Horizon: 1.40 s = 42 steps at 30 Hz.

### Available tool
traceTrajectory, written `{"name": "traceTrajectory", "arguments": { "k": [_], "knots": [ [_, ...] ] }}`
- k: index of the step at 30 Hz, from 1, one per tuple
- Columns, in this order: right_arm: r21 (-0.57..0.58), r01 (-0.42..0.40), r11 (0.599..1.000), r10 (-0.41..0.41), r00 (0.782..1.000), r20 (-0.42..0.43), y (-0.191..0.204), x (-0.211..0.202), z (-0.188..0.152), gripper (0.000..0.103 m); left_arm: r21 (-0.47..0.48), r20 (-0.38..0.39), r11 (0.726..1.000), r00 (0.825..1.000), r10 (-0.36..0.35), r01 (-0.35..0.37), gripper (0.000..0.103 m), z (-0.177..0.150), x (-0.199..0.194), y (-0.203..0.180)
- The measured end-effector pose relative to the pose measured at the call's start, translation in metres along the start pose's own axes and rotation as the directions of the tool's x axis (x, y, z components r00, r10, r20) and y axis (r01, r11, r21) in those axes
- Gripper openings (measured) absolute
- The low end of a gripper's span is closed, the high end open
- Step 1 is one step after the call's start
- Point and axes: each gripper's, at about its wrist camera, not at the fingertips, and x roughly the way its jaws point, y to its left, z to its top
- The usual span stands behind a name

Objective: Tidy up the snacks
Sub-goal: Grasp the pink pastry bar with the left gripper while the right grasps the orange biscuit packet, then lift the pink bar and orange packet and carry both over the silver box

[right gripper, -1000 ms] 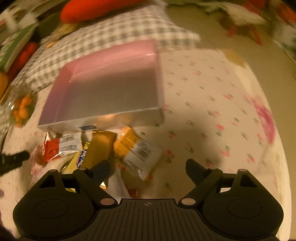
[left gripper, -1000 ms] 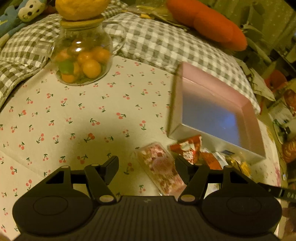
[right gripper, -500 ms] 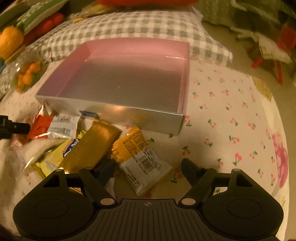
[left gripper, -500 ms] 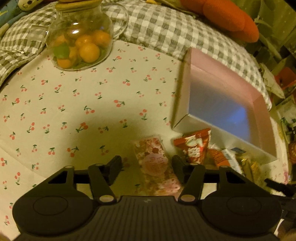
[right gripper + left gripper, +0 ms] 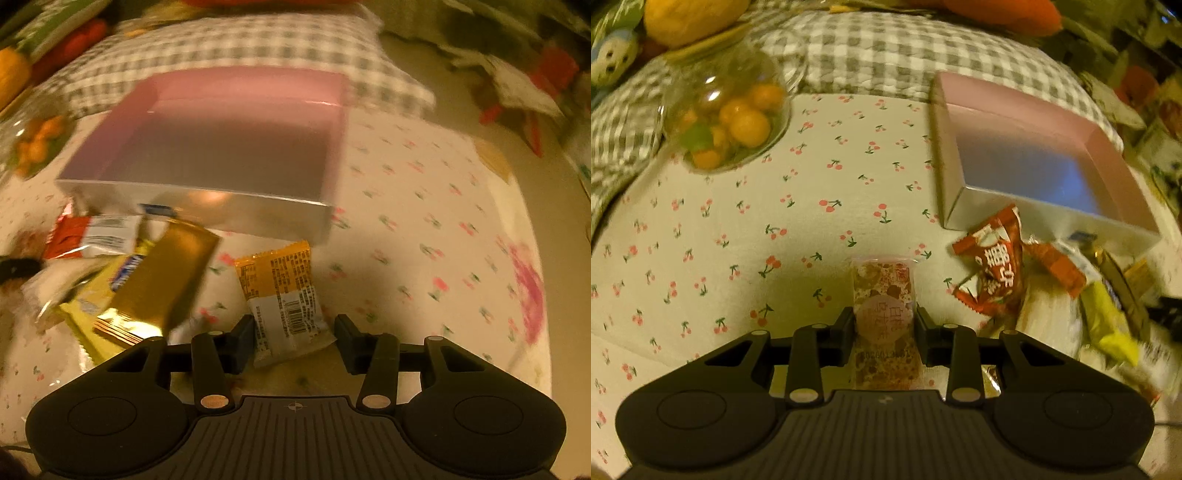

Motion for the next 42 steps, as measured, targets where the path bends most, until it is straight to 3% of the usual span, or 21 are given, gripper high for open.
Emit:
{"name": "traceTrajectory", "arguments": {
  "k": [4, 7, 11, 17, 20, 23, 25, 30, 42],
  "knots": [
    [0.005, -0.010, 1.000, 0.010, 1.000, 0.001, -0.009, -0.002, -0.006, 0.049, 0.057, 0.031, 0.998, 0.999, 0.015, -0.016, 0.033, -0.007, 0.000, -0.005],
    [-0.028, -0.043, 0.999, 0.043, 0.999, 0.014, -0.010, -0.003, -0.012, 0.054, 0.053, 0.048, 0.998, 0.999, 0.025, -0.027, 0.047, -0.012, -0.002, -0.008],
    [-0.061, -0.046, 0.997, 0.048, 0.998, 0.031, -0.002, -0.002, -0.012, 0.058, 0.043, 0.068, 0.998, 0.997, 0.041, -0.044, 0.048, -0.016, -0.002, -0.010],
    [-0.056, -0.029, 0.998, 0.033, 0.998, 0.057, -0.002, 0.002, -0.007, 0.057, -0.005, 0.092, 0.999, 0.994, 0.053, -0.052, 0.043, -0.022, -0.005, -0.009],
    [-0.069, -0.008, 0.998, 0.013, 0.998, 0.059, 0.003, 0.001, -0.007, 0.052, -0.013, 0.092, 0.998, 0.994, 0.056, -0.055, 0.034, -0.022, -0.006, -0.008],
    [-0.079, -0.010, 0.997, 0.014, 0.999, 0.051, 0.009, 0.000, -0.006, 0.039, -0.039, 0.085, 0.998, 0.995, 0.042, -0.039, 0.031, -0.021, -0.007, -0.004],
    [-0.087, 0.009, 0.996, -0.004, 0.999, 0.047, 0.015, -0.001, -0.005, 0.037, -0.060, 0.082, 0.998, 0.996, 0.035, -0.030, 0.030, -0.020, -0.007, -0.002],
    [-0.117, 0.058, 0.992, -0.051, 0.997, 0.062, 0.025, -0.005, -0.003, 0.036, -0.082, 0.073, 0.997, 0.997, 0.015, -0.009, 0.030, -0.022, -0.009, -0.002],
    [-0.006, 0.012, 1.000, -0.011, 0.996, 0.088, 0.005, -0.030, 0.007, 0.036, -0.152, 0.052, 0.987, 0.998, -0.043, 0.050, 0.030, -0.023, -0.023, 0.005]
  ]
}}
